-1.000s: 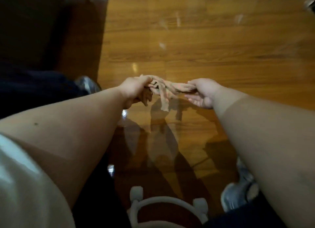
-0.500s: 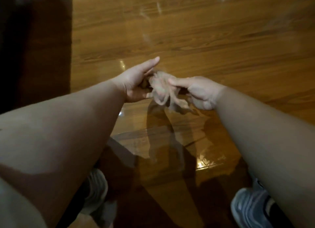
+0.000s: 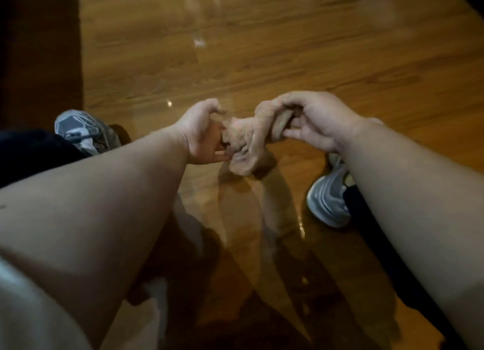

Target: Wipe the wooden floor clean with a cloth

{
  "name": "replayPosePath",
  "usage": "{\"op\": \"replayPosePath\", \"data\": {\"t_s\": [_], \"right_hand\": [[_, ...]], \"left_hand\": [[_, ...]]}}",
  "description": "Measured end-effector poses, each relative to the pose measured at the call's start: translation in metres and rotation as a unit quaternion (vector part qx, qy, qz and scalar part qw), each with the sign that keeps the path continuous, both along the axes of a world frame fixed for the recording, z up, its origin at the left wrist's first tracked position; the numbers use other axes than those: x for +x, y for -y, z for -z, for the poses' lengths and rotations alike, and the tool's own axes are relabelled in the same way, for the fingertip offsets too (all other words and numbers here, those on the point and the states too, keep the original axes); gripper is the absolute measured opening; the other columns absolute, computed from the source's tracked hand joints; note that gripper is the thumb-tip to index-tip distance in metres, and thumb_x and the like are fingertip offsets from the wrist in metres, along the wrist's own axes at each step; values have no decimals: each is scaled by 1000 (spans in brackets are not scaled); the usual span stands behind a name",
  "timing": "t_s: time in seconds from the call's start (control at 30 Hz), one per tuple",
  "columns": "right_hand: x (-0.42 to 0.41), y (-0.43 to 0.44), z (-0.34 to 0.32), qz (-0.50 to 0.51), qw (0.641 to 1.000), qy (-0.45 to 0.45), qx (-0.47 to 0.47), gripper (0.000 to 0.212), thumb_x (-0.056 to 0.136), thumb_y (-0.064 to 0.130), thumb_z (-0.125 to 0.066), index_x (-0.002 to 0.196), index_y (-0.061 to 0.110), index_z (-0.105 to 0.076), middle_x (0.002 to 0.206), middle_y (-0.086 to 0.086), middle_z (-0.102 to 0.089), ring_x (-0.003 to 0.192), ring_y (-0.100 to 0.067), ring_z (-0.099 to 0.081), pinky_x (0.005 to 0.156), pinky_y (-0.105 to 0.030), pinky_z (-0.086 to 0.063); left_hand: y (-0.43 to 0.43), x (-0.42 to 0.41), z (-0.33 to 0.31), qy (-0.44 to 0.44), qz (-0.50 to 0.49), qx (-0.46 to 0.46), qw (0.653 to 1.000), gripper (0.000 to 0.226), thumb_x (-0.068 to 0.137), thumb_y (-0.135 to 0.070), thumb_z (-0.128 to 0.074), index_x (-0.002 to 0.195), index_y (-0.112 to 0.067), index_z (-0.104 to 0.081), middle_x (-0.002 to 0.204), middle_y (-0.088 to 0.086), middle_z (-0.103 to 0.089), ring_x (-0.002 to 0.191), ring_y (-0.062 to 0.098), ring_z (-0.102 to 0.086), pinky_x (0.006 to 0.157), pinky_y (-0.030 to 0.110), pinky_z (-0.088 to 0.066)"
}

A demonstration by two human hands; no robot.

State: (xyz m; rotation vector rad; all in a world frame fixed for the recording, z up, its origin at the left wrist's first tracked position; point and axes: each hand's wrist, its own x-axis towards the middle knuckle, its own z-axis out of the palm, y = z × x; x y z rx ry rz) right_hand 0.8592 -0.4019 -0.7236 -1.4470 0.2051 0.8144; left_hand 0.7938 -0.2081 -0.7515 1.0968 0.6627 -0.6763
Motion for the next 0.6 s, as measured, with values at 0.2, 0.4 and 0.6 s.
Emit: {"op": "replayPosePath", "data": {"t_s": [0.2,0.4,0.6], "right_hand": [[-83,69,-32,80,992,-20,97,27,93,13,-34,87,4,-59,97,-18,-64,77,-28,-63,67,-33,-54],[-142,134,-82,156,985,11,70,25,94,16,-38,91,5,-60,89,-16,-64,62,-28,-61,49,-30,-51],[-168,188,-140,208,970,120,-31,35,91,-1,-38,65,9,-59,64,-7,-65,57,-22,-64,52,-31,-57]], "left_hand": [[79,-70,-26,89,-131,49,986,24,84,-20,-61,108,-17,-63,104,-1,-68,97,15,-60,109,42,-24],[100,-118,-84,95,-63,129,985,32,82,-26,-69,112,-17,-64,99,-4,-63,85,11,-57,83,28,-42],[118,-129,-165,8,173,204,964,26,79,-23,-68,100,-10,-60,75,-2,-62,62,8,-56,71,17,-41]]}}
